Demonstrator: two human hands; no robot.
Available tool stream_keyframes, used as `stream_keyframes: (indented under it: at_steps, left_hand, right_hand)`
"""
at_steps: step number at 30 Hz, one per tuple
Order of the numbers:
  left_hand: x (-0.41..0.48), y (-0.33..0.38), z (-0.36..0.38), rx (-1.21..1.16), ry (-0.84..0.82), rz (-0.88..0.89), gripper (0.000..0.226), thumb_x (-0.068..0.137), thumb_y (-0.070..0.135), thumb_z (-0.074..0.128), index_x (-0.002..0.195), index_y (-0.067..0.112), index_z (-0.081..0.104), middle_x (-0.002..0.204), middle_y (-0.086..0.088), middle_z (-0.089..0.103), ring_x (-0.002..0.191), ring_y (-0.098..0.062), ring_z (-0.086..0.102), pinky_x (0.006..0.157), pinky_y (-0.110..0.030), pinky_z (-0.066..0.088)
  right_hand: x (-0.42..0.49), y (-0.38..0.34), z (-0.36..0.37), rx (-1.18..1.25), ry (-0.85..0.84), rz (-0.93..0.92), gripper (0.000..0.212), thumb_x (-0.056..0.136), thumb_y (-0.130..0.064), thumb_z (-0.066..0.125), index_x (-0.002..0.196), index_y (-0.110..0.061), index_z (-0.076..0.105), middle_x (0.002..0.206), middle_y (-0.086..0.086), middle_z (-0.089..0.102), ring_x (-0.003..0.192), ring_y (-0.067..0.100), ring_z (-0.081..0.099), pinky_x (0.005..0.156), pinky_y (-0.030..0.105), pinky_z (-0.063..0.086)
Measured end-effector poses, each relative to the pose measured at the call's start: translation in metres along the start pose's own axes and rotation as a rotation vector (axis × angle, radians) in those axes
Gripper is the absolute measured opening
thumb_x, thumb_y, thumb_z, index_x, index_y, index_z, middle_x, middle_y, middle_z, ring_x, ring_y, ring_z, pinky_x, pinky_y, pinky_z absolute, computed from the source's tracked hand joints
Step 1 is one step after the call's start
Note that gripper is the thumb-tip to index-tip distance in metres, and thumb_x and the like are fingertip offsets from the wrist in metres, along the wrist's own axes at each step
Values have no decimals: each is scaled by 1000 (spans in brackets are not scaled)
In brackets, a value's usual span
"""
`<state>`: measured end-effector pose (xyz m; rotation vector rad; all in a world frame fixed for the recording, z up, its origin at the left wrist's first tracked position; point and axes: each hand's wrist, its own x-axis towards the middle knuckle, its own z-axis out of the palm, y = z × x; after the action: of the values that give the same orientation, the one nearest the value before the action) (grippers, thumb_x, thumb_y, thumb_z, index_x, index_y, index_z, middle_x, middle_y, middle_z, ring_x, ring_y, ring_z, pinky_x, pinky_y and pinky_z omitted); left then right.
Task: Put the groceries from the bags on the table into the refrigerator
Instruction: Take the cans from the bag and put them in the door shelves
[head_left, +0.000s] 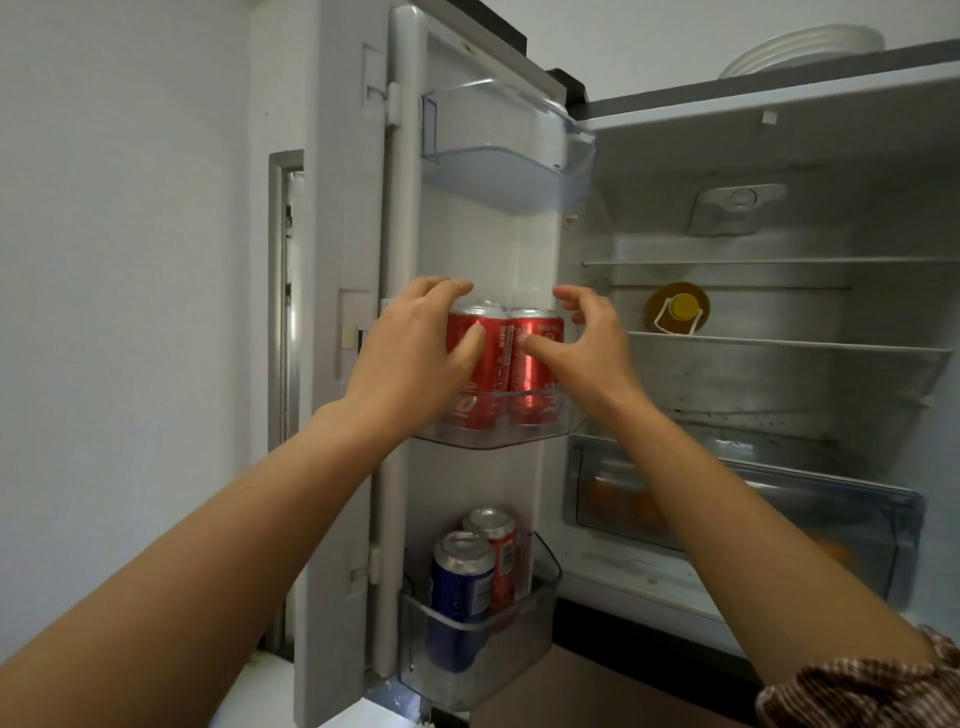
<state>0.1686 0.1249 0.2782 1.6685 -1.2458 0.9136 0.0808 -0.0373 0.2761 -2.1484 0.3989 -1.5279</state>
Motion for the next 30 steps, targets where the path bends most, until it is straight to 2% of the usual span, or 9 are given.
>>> stream_keyframes:
  at_steps: [3,6,8,11,14,18,22,30]
  left_hand:
    - [-7,-11,-20,-14,86,44,35,91,23,57,125,15,58,126,-2,56,114,-18,52,93,-25,40]
    - [-19,-36,-51,77,159,50,31,91,21,56,122,16,59,122,-2,56,115,-17,48,88,-19,35]
    - [-31,-60,-75,122,170,1,32,91,21,55,123,18,58,122,-1,55,117,-16,46,87,-20,35]
    - [-56,-102,-115,221,121,-112,36,92,24,54,128,18,53,130,-2,52,123,-18,43,93,-28,38]
    - [-92,-149,-164,318,41,-250,42,94,27,51,134,17,47,138,-3,46,128,-20,38,96,-32,38]
    - [-152,-218,-246,450,-67,-393,45,95,30,47,138,17,42,143,-4,42,132,-21,33,99,-37,37]
    - [-217,-284,-325,567,-168,-513,46,97,31,42,140,15,38,146,-7,38,135,-24,29,104,-41,34]
    - [-339,-392,-447,664,-282,-842,51,98,34,34,144,13,32,150,-8,32,138,-26,26,109,-44,30]
  right_hand:
    - [-12,-28,6,-44,85,-178,45,78,-23,73,119,-16,57,111,-7,52,108,13,50,92,33,47]
    - [-29,-65,22,-66,67,-310,37,80,-19,71,115,-12,59,107,-8,53,103,10,50,85,19,40]
    - [-41,-92,42,-64,44,-394,38,80,-19,71,115,-10,60,107,-5,56,103,12,51,85,14,38]
    - [-62,-130,86,-25,-31,-464,41,81,-20,70,118,-8,59,114,4,61,106,14,52,89,18,42]
    - [-94,-169,145,-19,-140,-467,44,82,-22,68,123,-10,57,119,4,61,112,18,53,93,29,45]
    - [-153,-222,235,-72,-345,-411,51,86,-29,64,133,-13,51,132,3,53,125,19,44,103,32,37]
    - [-221,-276,329,-132,-533,-373,55,90,-37,55,139,-17,42,141,3,43,132,22,36,105,40,32]
    - [-340,-366,486,-167,-860,-370,58,92,-40,50,143,-16,34,145,5,36,132,26,31,106,45,28]
